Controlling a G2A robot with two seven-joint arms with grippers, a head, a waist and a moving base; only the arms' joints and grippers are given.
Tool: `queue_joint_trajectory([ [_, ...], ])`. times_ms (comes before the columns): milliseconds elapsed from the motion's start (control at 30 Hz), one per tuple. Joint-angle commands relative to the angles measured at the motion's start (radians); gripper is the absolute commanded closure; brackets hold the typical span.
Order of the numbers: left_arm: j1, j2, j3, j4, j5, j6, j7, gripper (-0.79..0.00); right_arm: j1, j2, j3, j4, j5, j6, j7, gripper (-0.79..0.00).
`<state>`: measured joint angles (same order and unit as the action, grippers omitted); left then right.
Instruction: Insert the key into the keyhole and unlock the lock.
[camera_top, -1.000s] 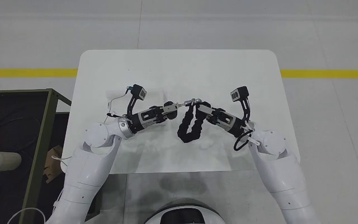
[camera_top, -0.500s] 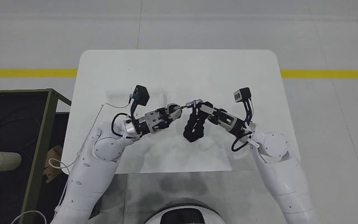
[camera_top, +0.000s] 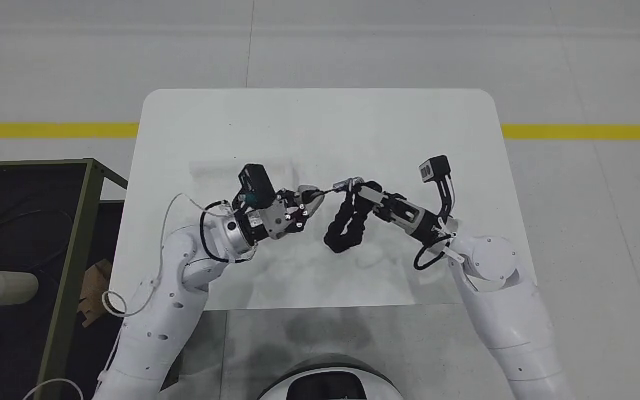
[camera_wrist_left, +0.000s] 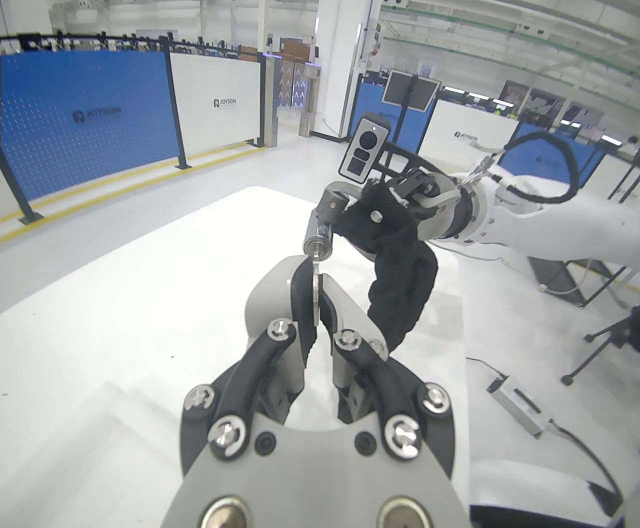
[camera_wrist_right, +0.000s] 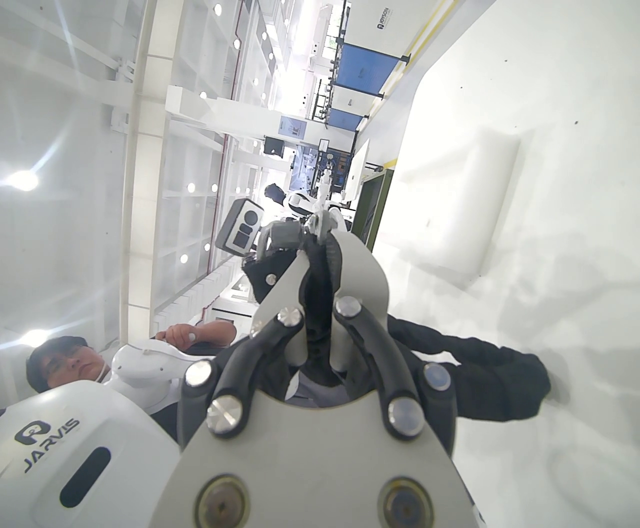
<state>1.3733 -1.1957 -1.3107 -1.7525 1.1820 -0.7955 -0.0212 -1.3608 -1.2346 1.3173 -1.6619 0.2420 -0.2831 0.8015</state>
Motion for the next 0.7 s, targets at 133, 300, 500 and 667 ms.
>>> queue_joint_trajectory([
  [133,0.010,0.007,0.020,0.014,0.378,0.107,0.283,0.000,0.002,0.002,-0.004,0.001,0.000,0.000,-0.008,0.000],
  [300,0.011,0.016,0.042,0.045,0.580,0.185,0.452,0.000,0.004,0.003,-0.015,0.008,0.000,-0.003,-0.016,0.000],
  [500,0.006,0.028,0.057,0.061,0.794,0.312,0.614,0.000,0.003,0.005,-0.025,0.007,-0.002,0.003,-0.022,0.000],
  [667,0.016,0.030,0.065,0.081,0.804,0.371,0.668,-0.785,0.004,0.005,-0.033,0.014,0.029,0.018,-0.021,0.000],
])
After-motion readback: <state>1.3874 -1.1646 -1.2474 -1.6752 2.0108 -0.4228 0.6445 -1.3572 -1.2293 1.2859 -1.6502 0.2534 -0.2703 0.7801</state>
